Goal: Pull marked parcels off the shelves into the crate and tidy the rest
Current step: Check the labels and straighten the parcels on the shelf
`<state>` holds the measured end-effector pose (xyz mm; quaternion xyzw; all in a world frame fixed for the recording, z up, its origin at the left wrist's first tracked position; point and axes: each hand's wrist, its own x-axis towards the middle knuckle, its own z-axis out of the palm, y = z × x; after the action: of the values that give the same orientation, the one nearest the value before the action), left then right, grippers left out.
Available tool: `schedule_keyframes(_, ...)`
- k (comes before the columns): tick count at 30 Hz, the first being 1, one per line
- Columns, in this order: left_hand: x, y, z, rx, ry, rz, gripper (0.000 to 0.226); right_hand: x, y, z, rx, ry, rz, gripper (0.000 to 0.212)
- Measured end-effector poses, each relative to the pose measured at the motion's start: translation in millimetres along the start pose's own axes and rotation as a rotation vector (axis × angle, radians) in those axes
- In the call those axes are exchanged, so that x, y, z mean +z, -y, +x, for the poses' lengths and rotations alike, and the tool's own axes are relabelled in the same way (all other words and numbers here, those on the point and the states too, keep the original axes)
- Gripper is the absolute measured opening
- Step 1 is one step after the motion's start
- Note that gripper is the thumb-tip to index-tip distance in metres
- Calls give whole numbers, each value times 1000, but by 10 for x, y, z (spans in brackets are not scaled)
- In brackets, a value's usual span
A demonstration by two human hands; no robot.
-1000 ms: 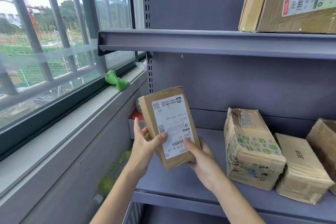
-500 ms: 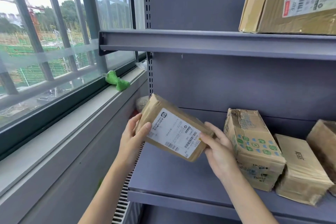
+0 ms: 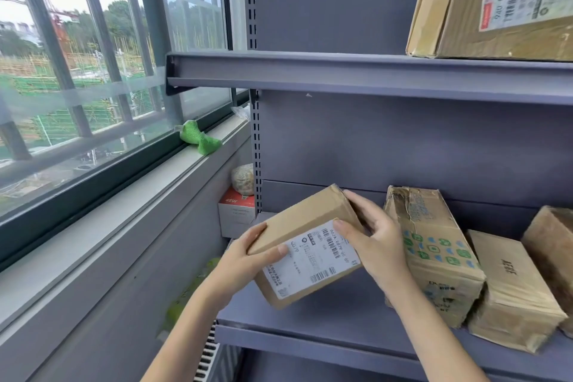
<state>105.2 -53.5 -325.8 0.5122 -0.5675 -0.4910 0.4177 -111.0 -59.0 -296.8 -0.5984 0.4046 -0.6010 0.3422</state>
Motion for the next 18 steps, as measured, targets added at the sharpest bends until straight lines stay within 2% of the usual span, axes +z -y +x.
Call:
schedule_keyframes(4, 107, 121, -8, -67, 63, 109, 105, -13, -12, 27, -13, 42, -171, 47)
schedule_keyframes(9, 157, 219, 19, -109, 61, 181, 106, 54, -31, 4, -42, 60, -282, 45)
schedule_keyframes(13, 112, 91, 77, -101, 66, 533, 122, 145, 28, 25, -95, 142, -358, 45)
schedule_keyframes(14, 105, 38, 97, -76, 78, 561, 125, 187, 40, 24, -107, 184, -359, 42)
schedule_keyframes(18, 43, -42, 226, 80, 146, 400, 125, 314, -1, 19, -99, 309, -237, 35)
